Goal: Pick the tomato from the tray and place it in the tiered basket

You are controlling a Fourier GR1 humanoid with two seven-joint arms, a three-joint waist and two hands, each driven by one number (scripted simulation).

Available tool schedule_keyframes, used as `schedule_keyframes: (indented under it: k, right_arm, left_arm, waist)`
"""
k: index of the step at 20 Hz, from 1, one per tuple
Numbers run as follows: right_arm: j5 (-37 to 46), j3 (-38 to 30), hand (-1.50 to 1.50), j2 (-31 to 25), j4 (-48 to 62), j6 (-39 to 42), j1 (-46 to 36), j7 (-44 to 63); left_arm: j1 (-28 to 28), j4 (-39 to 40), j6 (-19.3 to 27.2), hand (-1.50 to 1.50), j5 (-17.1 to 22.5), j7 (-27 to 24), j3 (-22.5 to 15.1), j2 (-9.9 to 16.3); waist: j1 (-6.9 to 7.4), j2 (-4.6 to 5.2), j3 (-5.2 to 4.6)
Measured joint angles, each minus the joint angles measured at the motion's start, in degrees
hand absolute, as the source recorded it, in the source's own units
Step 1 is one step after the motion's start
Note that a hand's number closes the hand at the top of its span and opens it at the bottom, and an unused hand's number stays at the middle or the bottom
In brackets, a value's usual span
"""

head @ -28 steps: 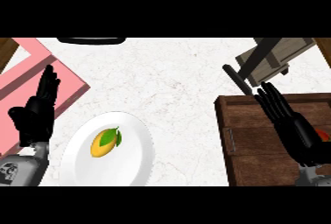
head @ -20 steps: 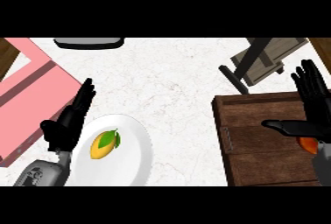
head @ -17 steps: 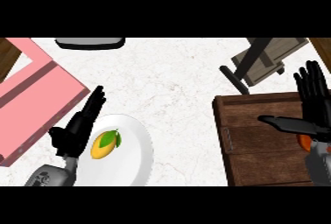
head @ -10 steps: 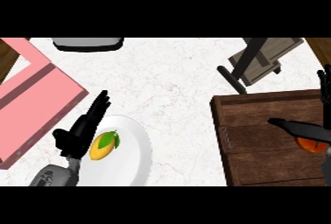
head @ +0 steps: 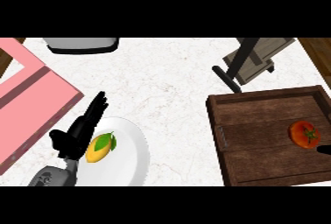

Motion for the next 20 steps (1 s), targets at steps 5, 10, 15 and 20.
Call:
schedule_keyframes:
  k: [5,10,15,20]
  right_arm:
    - [2.42,2.05,-1.5,-8.59,-9.46,9.14,3.25,14.06]
    - [0.51,1.89,-1.5,-10.0,-20.01,15.81,4.22,28.3]
    - [5.87,4.51,-1.5,-5.17,-25.46,17.11,5.29,36.16]
    - [13.12,6.03,-1.5,-1.86,-25.41,17.36,4.42,40.37]
  left_arm:
    - [0.32,-0.11,-0.2,0.0,-0.32,-0.01,0.01,0.04]
    - [0.41,-0.56,-0.7,0.0,-1.11,0.21,-0.08,-0.71]
    - [-0.81,0.31,-1.98,0.0,-1.72,0.39,1.0,-1.8]
    - [-0.79,-0.32,-3.2,0.0,-1.97,1.4,1.94,-1.96]
  waist:
    - [0.37,0.02,0.12]
    - [1.27,0.24,0.33]
    - [1.81,0.42,0.45]
    - [2.22,0.49,0.49]
